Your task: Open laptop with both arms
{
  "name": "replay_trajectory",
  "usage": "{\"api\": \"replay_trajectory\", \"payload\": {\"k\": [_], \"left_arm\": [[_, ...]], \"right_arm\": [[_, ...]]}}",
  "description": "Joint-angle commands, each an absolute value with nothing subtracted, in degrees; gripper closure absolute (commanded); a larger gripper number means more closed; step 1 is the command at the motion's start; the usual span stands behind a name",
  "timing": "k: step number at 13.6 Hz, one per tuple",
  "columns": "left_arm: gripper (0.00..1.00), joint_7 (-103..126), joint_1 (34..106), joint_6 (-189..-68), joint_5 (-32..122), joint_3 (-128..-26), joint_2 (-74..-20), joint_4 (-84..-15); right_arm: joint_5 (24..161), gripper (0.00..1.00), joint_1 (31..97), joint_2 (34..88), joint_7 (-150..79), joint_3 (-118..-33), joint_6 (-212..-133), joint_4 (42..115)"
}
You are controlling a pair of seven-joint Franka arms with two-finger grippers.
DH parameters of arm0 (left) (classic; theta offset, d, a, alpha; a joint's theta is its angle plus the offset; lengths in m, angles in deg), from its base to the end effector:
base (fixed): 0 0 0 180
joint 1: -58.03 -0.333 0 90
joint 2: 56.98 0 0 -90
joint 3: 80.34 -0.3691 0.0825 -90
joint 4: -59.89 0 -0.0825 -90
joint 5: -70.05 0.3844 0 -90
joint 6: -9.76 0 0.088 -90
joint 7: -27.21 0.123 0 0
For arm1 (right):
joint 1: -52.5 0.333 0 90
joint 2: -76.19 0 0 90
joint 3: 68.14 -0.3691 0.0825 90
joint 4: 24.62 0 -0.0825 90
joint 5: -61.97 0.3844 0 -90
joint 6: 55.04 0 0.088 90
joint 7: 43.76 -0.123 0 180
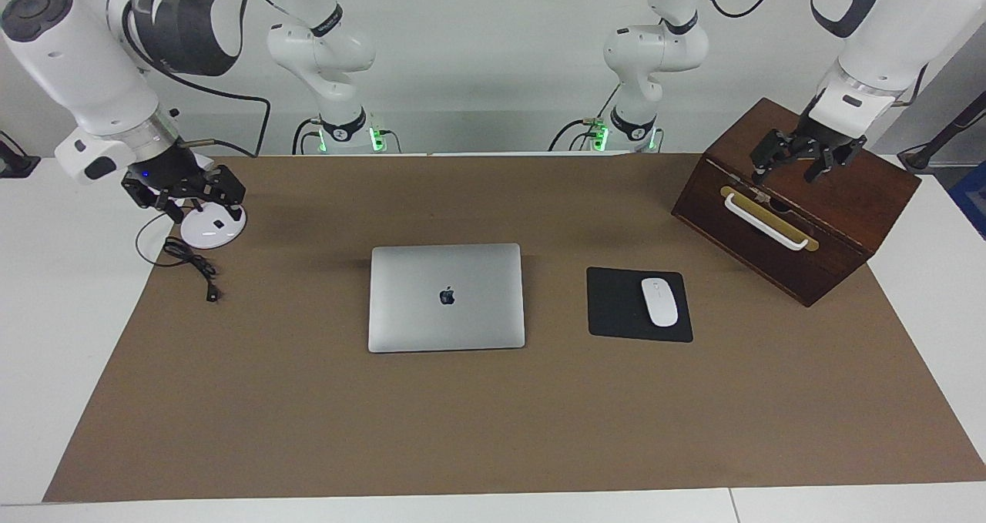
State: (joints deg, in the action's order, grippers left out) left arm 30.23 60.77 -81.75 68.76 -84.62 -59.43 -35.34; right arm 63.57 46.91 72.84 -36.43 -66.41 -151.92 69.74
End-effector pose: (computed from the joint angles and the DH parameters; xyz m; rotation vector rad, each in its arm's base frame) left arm 0.5397 0.0127 0.6441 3.1146 -0.0391 -0.0331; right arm 0.5778 -0.0706 0.6026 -3.1140 0.0052 0.0172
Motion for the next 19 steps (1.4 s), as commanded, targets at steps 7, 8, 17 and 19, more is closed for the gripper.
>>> {"api": "replay_trajectory", "payload": {"k": [7, 8, 17, 19], "left_arm": [[0.00, 29.6, 61.0, -83.1, 69.3, -84.9, -61.1, -37.4], [0.00, 29.9, 61.0, -83.1, 69.3, -85.0, -61.1, -37.4], [0.00, 29.6, 61.6, -84.3, 69.3, -85.1, -61.2, -37.4], [0.00, 30.2, 61.5, -84.5, 69.3, -85.0, -61.2, -37.5]], "right_arm": [[63.9, 0.00, 46.6, 74.0, -35.3, -66.7, -153.6, 71.3], [63.9, 0.00, 46.6, 74.0, -35.3, -66.7, -153.6, 71.4], [63.9, 0.00, 46.6, 74.0, -35.2, -66.7, -153.7, 71.4], [63.9, 0.00, 46.6, 74.0, -35.2, -66.6, -153.7, 71.4]]}}
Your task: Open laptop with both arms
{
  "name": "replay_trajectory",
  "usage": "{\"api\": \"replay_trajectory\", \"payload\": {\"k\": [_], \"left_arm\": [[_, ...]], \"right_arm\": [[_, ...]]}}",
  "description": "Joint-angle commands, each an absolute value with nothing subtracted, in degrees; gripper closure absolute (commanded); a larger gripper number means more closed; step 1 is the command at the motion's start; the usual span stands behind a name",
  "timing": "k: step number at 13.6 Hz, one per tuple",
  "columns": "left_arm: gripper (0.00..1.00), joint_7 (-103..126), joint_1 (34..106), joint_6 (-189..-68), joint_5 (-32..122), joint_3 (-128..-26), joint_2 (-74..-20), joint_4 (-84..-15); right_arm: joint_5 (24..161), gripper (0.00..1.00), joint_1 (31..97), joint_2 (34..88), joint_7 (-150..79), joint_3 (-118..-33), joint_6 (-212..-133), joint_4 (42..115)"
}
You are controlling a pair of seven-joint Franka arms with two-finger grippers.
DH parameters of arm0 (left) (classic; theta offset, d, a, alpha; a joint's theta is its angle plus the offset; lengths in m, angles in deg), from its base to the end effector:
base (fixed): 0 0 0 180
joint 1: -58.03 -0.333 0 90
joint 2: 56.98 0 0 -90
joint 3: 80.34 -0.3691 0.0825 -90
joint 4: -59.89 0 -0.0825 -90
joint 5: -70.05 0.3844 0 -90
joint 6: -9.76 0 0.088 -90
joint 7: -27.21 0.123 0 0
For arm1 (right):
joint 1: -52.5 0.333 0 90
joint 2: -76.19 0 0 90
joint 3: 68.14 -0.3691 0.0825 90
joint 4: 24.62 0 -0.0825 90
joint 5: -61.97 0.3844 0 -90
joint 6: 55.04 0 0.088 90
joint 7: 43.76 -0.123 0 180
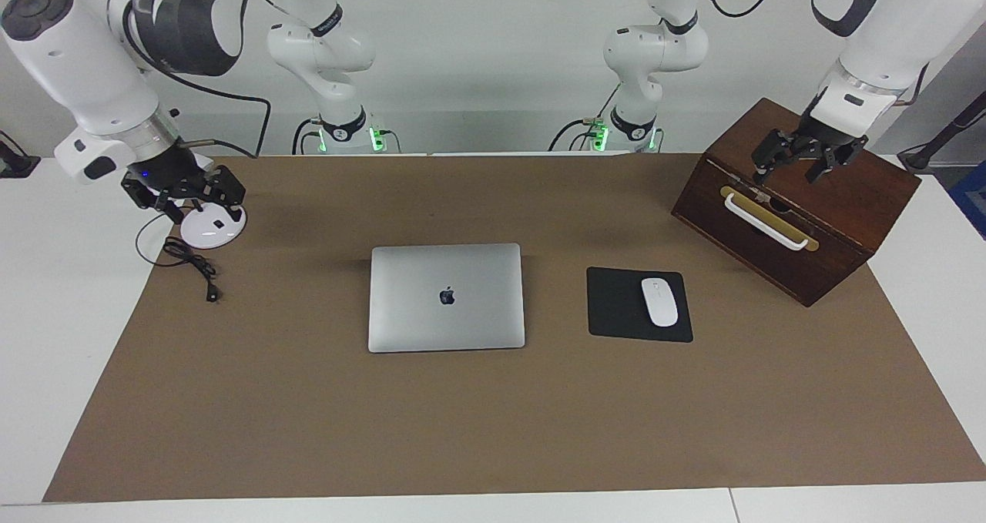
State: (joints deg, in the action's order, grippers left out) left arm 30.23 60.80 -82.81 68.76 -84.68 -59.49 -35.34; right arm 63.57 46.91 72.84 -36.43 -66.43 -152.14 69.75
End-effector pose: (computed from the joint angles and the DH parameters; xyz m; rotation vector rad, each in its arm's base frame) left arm 0.5417 0.0132 0.6463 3.1155 -0.0379 -0.0027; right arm 0.5783 -0.0705 0.6029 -3.1145 0.0047 0.0115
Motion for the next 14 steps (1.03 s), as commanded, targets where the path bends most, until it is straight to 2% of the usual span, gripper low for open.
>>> {"api": "replay_trajectory", "payload": {"k": [1, 2, 3, 5, 14], "left_arm": [[0.00, 30.2, 61.4, -84.6, 69.3, -85.0, -61.2, -37.5], [0.00, 30.1, 61.5, -84.6, 69.3, -85.0, -61.2, -37.5], [0.07, 29.9, 61.6, -85.1, 69.3, -85.0, -61.1, -37.5], [1.00, 29.8, 61.6, -85.2, 69.3, -85.0, -61.1, -37.5], [1.00, 30.1, 61.0, -85.3, 69.3, -85.0, -61.2, -37.7]], "right_arm": [[63.9, 0.00, 46.6, 74.0, -35.2, -66.6, -153.6, 71.4], [63.9, 0.00, 46.6, 74.0, -35.1, -66.7, -153.7, 71.3], [63.9, 0.00, 46.6, 74.0, -35.1, -66.7, -153.7, 71.3], [63.9, 0.00, 46.6, 74.0, -35.1, -66.6, -153.7, 71.3], [63.9, 0.00, 46.5, 73.8, -35.0, -66.6, -155.3, 71.4]]}}
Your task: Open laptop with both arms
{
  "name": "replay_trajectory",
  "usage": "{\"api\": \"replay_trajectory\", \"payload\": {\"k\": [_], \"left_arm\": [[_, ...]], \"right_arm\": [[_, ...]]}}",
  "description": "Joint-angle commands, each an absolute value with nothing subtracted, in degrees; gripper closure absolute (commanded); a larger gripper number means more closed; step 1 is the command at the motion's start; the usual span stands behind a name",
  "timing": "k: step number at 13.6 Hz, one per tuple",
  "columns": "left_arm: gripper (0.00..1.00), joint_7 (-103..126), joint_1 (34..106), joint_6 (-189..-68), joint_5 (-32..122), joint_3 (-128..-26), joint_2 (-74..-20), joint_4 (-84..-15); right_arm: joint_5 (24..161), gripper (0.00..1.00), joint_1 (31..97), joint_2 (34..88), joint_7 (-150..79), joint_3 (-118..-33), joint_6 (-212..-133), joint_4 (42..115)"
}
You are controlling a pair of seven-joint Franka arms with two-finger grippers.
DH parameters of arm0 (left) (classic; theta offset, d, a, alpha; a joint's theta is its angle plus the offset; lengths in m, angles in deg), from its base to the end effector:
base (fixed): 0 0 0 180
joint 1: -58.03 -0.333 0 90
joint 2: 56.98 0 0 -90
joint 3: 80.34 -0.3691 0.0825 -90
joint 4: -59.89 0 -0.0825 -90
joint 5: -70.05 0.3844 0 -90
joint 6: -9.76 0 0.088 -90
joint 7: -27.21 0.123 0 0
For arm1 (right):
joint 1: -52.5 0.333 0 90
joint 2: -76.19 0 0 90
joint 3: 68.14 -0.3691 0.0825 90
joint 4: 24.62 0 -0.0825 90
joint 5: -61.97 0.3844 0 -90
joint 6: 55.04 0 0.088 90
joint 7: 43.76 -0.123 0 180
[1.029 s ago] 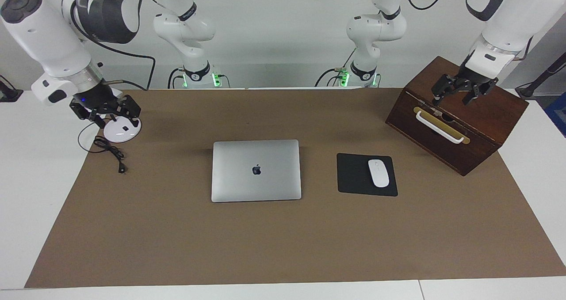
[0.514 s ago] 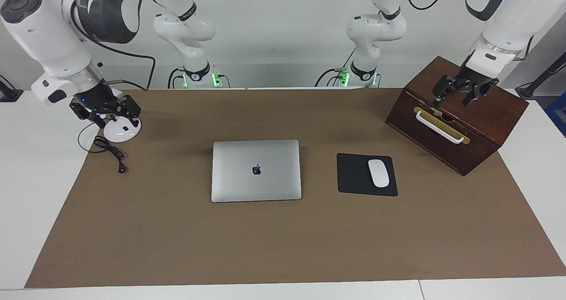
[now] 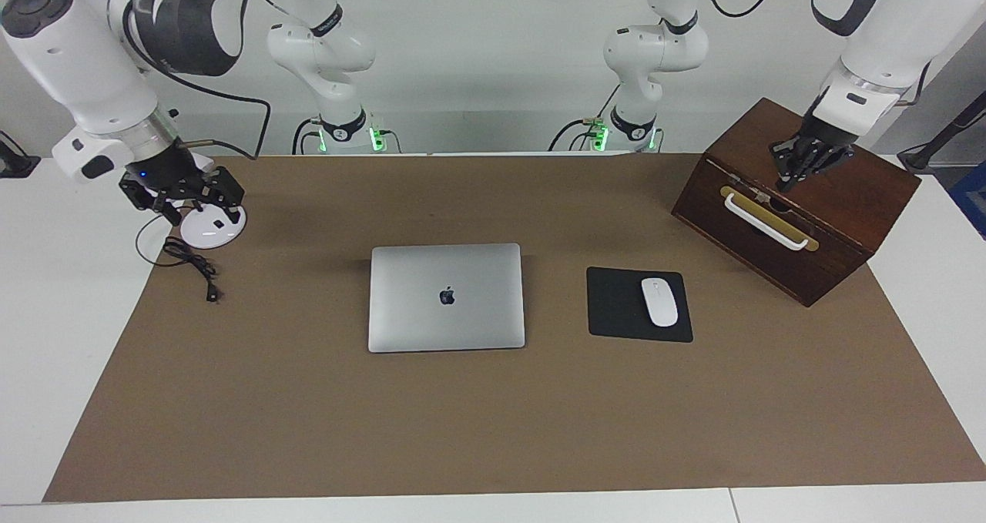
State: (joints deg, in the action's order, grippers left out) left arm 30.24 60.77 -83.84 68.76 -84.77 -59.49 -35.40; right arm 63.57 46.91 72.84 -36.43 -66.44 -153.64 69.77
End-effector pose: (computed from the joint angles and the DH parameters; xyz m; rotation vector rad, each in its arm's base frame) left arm 0.5438 0.0144 0.6474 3.1161 -0.0346 0.0237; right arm 0.5815 -0.0708 0.6050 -3.1177 0.0050 -0.0284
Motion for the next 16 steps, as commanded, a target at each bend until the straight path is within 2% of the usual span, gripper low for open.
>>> {"api": "replay_trajectory", "payload": {"k": [1, 4, 11, 16], "left_arm": [[1.00, 30.2, 61.0, -85.4, 69.3, -85.0, -61.2, -37.8], [1.00, 31.4, 61.5, -88.5, 69.2, -84.8, -62.6, -41.2], [1.00, 32.4, 63.9, -104.5, 63.0, -84.6, -68.3, -55.3], [1.00, 33.2, 68.1, -116.5, 59.4, -84.6, -72.9, -66.4]], "right_arm": [[63.9, 0.00, 46.5, 73.8, -35.0, -66.6, -155.3, 71.4], [63.9, 0.00, 46.5, 73.8, -35.0, -66.7, -155.3, 71.4], [64.6, 0.00, 46.5, 71.8, -34.7, -66.7, -159.9, 70.9], [65.8, 0.00, 46.5, 66.0, -34.7, -66.8, -170.7, 70.6]]}}
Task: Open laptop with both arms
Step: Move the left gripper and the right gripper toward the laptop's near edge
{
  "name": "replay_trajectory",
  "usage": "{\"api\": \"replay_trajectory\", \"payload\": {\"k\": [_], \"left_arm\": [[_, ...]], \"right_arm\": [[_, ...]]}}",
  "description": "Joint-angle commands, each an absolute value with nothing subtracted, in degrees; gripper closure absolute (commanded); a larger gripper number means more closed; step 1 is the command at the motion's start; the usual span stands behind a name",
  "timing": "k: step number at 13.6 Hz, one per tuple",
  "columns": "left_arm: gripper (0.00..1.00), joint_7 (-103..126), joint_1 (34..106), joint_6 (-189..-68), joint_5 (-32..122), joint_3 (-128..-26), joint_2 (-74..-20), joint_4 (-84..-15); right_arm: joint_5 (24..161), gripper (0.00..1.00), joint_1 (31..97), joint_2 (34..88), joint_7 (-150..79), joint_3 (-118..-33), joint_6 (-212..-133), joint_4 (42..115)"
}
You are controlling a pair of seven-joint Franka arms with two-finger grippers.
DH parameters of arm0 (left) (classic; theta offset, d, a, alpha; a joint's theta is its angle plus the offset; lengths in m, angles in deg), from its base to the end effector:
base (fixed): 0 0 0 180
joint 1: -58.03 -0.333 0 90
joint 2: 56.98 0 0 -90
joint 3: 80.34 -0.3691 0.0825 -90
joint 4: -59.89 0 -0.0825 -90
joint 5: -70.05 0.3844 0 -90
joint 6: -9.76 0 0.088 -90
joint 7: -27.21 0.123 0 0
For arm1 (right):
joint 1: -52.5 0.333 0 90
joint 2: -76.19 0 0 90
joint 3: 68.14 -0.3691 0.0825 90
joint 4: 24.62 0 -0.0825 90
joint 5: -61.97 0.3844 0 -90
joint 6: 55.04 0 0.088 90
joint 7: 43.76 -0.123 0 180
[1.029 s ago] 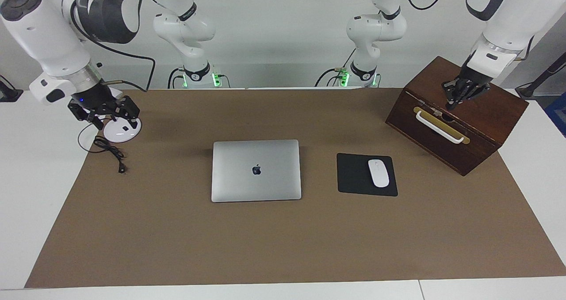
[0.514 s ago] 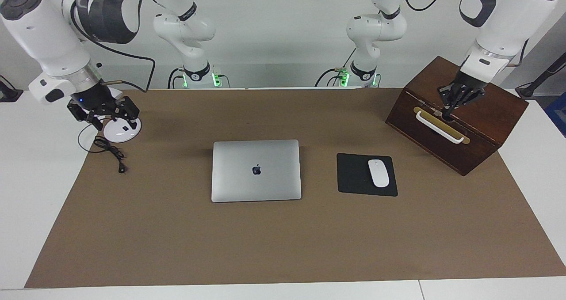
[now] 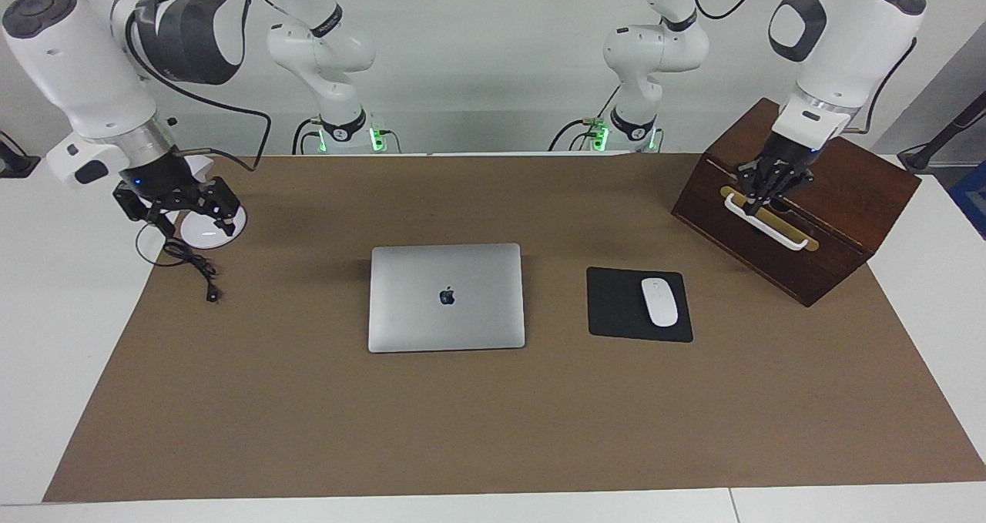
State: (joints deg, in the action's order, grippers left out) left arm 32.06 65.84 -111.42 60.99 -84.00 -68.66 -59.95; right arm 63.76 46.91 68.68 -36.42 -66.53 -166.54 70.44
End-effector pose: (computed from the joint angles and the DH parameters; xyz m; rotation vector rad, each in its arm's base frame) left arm 0.5090 -0.0440 0.5703 2.9641 -0.1340 0.3386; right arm 0.6247 -0.0753 0.5772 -3.1255 0.0097 -0.2474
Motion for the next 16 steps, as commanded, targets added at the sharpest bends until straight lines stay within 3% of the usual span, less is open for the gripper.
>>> {"api": "replay_trajectory", "payload": {"k": [1, 6, 9, 13, 16], "left_arm": [[1.00, 33.2, 68.9, -118.1, 59.4, -84.6, -73.6, -68.0], [1.00, 33.1, 75.2, -130.1, 58.2, -84.7, -77.4, -76.9], [1.00, 33.1, 78.1, -134.5, 57.4, -84.7, -79.1, -80.7], [1.00, 33.0, 82.7, -139.7, 57.3, -84.7, -80.1, -83.9], [1.00, 32.8, 85.6, -144.7, 56.9, -84.7, -80.7, -87.5]], "right_arm": [[66.9, 0.00, 46.5, 64.5, -34.8, -66.8, -172.9, 70.4], [73.9, 0.00, 49.8, 57.4, -35.8, -66.9, -185.8, 70.9], [75.8, 0.00, 53.6, 56.1, -41.6, -66.9, -190.7, 72.6], [84.1, 0.00, 56.8, 56.9, -45.3, -66.9, -194.0, 76.3], [89.6, 0.00, 59.2, 60.4, -44.7, -66.9, -201.8, 85.3]]}}
